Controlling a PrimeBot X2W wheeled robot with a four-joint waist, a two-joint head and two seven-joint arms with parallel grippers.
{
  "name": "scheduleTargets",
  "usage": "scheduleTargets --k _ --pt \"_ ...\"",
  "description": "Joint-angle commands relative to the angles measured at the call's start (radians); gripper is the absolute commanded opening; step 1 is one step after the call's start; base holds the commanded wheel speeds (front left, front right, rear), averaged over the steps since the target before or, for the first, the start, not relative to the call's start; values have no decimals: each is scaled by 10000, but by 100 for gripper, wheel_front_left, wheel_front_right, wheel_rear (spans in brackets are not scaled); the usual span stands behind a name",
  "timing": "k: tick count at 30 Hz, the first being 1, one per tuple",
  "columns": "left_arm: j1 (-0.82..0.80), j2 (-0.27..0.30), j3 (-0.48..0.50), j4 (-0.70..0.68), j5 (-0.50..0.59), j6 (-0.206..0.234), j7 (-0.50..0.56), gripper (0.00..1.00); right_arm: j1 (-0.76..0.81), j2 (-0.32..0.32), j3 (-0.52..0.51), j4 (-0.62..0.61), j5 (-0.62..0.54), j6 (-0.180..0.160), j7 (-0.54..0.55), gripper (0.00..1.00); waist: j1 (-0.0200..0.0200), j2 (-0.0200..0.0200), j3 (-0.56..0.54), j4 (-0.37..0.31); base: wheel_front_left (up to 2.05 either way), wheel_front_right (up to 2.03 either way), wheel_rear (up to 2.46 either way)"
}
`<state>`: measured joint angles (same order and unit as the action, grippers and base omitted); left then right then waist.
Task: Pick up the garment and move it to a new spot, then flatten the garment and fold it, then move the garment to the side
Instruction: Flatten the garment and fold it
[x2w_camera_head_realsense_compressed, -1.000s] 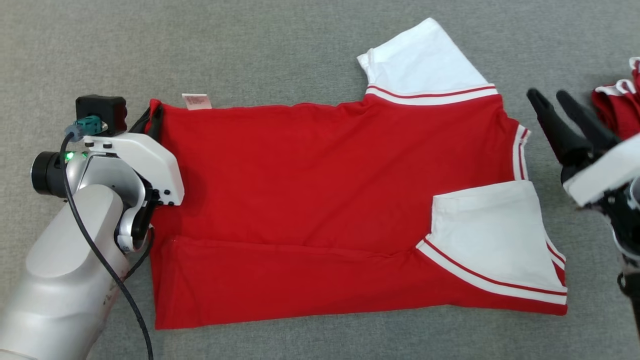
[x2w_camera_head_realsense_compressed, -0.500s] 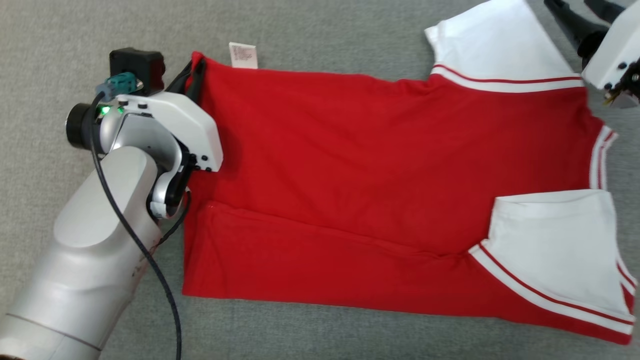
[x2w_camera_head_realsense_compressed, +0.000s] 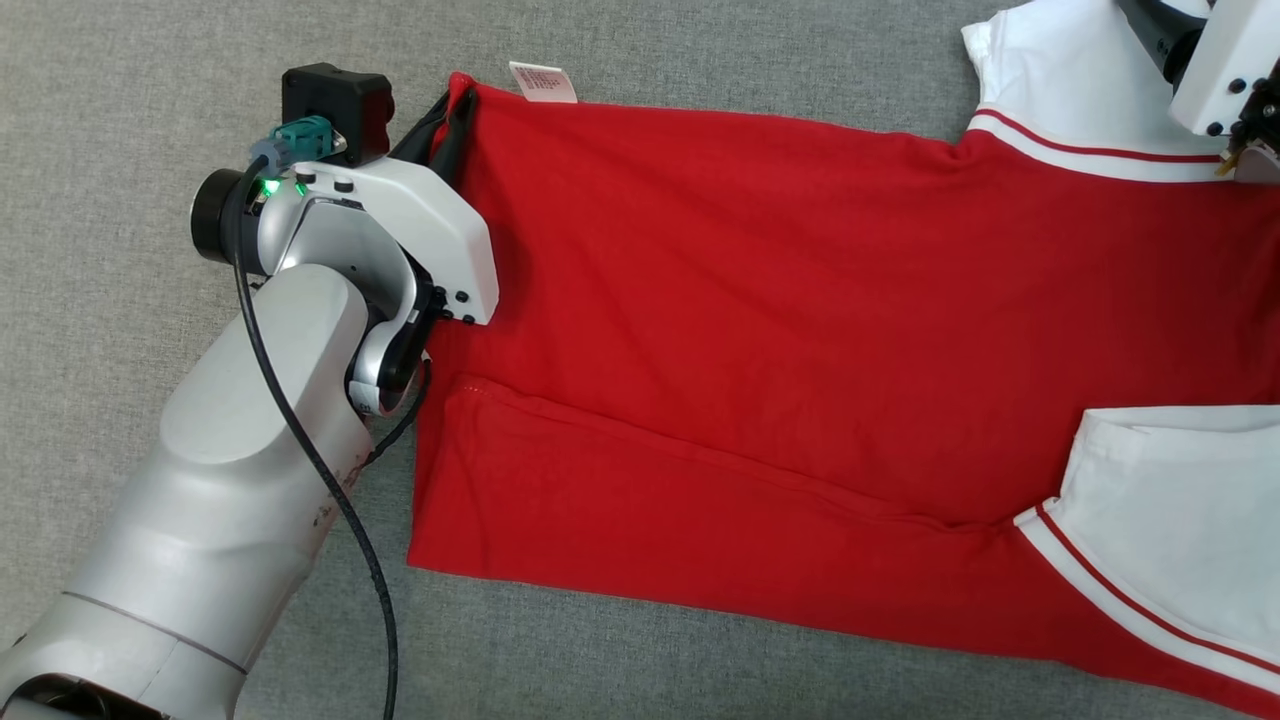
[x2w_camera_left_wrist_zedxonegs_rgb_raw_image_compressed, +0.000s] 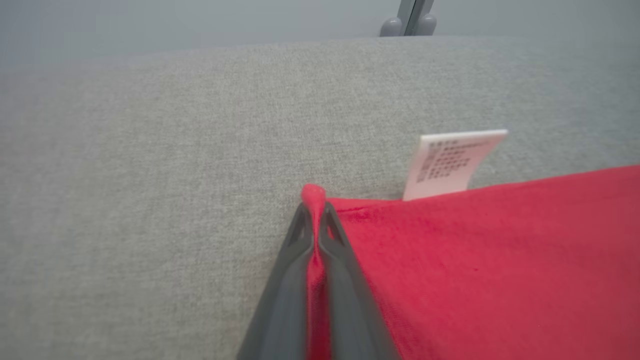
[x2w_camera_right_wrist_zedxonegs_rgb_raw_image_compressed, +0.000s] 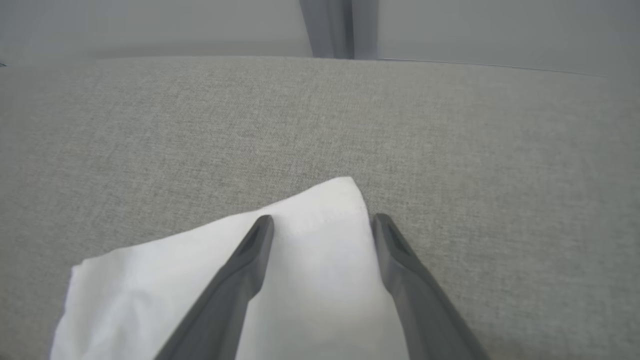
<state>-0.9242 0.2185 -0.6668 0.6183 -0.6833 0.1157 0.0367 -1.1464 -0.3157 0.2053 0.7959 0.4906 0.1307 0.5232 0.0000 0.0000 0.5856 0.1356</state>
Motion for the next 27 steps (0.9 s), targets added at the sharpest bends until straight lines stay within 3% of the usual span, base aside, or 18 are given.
scheduleTargets --k 1,2,3,6,10,19,27 --pt "-87 112 -16 236 -16 -12 -3 0 -127 -46 196 202 -49 1 -51 93 0 0 -25 10 0 0 0" --pt "-120 97 -29 284 -20 -47 -12 0 -170 -48 276 273 -52 1 -92 62 0 0 -39 12 0 0 0" --pt "-145 86 -46 328 -23 -52 -17 0 -216 -61 361 354 -70 1 -121 48 0 0 -55 14 0 0 0" --pt "-225 46 -75 432 -33 -132 -18 0 -309 -111 650 588 -147 1 -254 34 0 0 -91 20 0 0 0" --pt "-294 12 -85 561 -97 -193 -33 0 -425 -151 788 947 -107 0 -673 0 0 0 -122 18 0 0 0" --pt "-24 76 169 739 -436 -292 -294 0 -276 44 1053 915 778 0 -1730 0 0 0 -474 -296 0 0 0" --pt "842 413 395 412 -788 -342 -639 0 1243 -710 2102 -959 2693 1 -2298 0 0 0 -1255 -679 0 0 0"
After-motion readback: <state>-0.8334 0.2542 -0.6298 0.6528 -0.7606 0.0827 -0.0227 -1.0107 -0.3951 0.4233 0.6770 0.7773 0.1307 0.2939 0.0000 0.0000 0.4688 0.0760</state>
